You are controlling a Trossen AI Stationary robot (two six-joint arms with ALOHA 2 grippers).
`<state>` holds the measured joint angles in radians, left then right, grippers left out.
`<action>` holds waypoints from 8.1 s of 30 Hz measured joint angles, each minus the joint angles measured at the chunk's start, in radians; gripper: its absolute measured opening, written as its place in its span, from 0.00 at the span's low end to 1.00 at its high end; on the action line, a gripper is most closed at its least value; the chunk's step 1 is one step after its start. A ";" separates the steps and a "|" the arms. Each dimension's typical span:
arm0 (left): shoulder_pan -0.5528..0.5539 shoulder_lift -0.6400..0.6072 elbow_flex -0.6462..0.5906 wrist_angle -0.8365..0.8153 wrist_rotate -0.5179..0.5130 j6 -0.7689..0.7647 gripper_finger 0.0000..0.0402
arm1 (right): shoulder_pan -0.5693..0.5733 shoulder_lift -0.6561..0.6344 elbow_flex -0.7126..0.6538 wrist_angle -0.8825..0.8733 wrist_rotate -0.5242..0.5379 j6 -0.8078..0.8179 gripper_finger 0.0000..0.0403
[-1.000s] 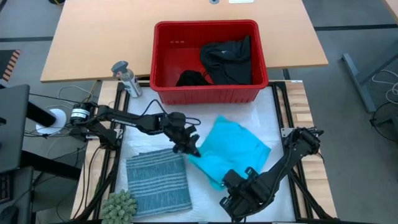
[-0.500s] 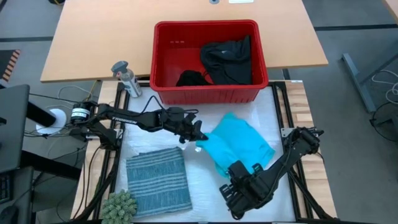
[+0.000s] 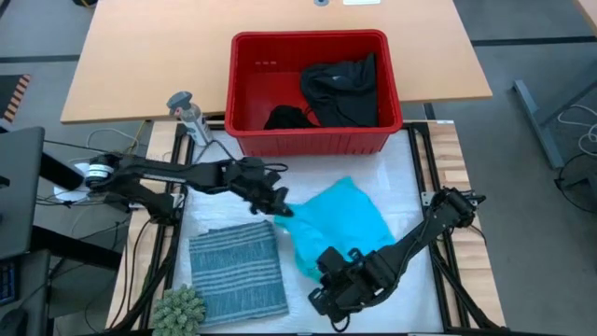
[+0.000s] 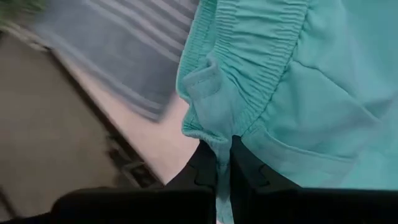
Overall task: Fold Laundry from Bin
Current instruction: Fold the light blue shorts from the red organizer bin, then stack the light blue shorts on top of the folded patterned blue shirt
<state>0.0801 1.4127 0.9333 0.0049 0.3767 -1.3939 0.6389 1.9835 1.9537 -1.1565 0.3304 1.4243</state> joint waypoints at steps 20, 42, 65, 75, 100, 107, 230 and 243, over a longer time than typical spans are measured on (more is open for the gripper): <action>0.007 -0.263 0.000 -0.476 -0.197 0.050 0.00 | -0.052 0.001 0.000 0.259 0.204 0.036 0.09; 0.006 0.075 0.000 -0.020 -0.251 0.004 0.00 | 0.045 0.074 -0.001 -0.115 0.266 0.647 0.09; 0.073 0.162 0.001 0.180 -0.441 0.032 0.00 | -0.032 0.087 -0.109 -0.376 0.118 0.727 0.29; 0.076 0.161 0.001 0.169 -0.643 0.147 0.13 | -0.073 0.086 -0.145 -0.387 0.136 0.594 0.54; 0.121 0.160 0.001 0.178 -0.624 0.356 0.18 | -0.359 0.100 -0.300 -0.079 0.250 -0.043 0.36; 0.124 0.160 0.001 0.183 -0.621 0.406 0.36 | -0.378 0.100 -0.364 0.077 0.183 -0.115 0.40; 0.296 0.009 0.001 -0.181 -0.093 0.630 0.66 | -0.233 -0.327 -0.976 0.615 0.119 0.767 0.78; 0.305 0.047 0.001 -0.120 -0.090 0.596 0.66 | -0.193 -0.325 -0.975 0.540 0.164 0.882 0.78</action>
<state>0.3855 1.4593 0.9340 -0.1148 0.2864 -0.7977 0.4461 1.6582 0.9783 -0.6164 0.4944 2.3064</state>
